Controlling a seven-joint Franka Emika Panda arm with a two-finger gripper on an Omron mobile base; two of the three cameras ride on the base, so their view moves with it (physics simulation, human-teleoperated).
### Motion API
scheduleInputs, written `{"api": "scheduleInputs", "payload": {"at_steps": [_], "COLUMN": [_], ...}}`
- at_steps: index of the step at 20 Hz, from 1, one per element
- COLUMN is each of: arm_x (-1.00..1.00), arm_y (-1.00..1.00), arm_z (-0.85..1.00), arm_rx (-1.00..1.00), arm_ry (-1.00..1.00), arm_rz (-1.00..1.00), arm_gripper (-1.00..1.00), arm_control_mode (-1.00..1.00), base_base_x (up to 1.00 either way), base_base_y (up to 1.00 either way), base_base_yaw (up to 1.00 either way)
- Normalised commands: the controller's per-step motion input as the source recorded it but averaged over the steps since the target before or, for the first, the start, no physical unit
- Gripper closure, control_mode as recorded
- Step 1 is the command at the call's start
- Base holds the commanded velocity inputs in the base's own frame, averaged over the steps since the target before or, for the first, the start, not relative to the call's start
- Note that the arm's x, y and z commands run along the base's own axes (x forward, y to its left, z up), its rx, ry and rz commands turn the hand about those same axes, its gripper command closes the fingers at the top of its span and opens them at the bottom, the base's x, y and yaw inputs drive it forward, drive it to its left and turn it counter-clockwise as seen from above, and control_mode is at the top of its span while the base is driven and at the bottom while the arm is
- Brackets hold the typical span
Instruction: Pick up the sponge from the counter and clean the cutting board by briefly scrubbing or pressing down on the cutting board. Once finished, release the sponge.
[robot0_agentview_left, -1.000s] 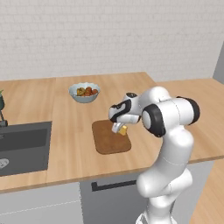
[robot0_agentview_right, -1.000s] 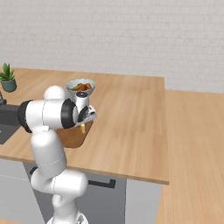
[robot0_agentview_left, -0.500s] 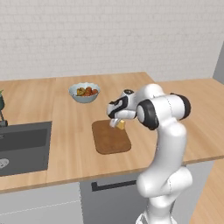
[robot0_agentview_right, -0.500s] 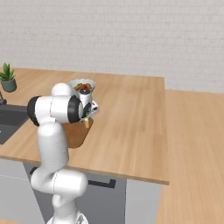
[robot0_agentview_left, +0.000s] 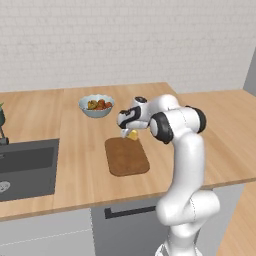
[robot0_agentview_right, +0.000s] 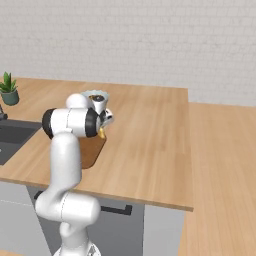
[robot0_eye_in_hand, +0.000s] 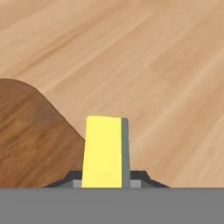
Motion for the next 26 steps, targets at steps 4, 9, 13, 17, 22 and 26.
{"api": "scheduleInputs", "payload": {"at_steps": [4,9,13,17,22,26], "arm_x": [-0.35,-0.67,-0.93,-1.0,-1.0,-1.0], "arm_y": [0.28,0.14,0.18,0.16,0.18,0.16], "arm_z": [-0.06,-0.09,-0.49,-0.54,-0.28,-0.33], "arm_rx": [0.04,0.06,0.02,0.02,0.01,0.0], "arm_ry": [0.0,0.06,0.1,0.11,0.21,0.19], "arm_rz": [0.05,0.07,0.12,0.13,0.14,0.14], "arm_gripper": [1.0,1.0,1.0,1.0,1.0,1.0], "arm_control_mode": [-1.0,-1.0,-1.0,-1.0,-1.0,-1.0], "base_base_x": [0.0,0.0,0.0,0.0,0.0,0.0], "base_base_y": [0.0,0.0,0.0,0.0,0.0,0.0], "base_base_yaw": [0.0,0.0,0.0,0.0,0.0,0.0]}}
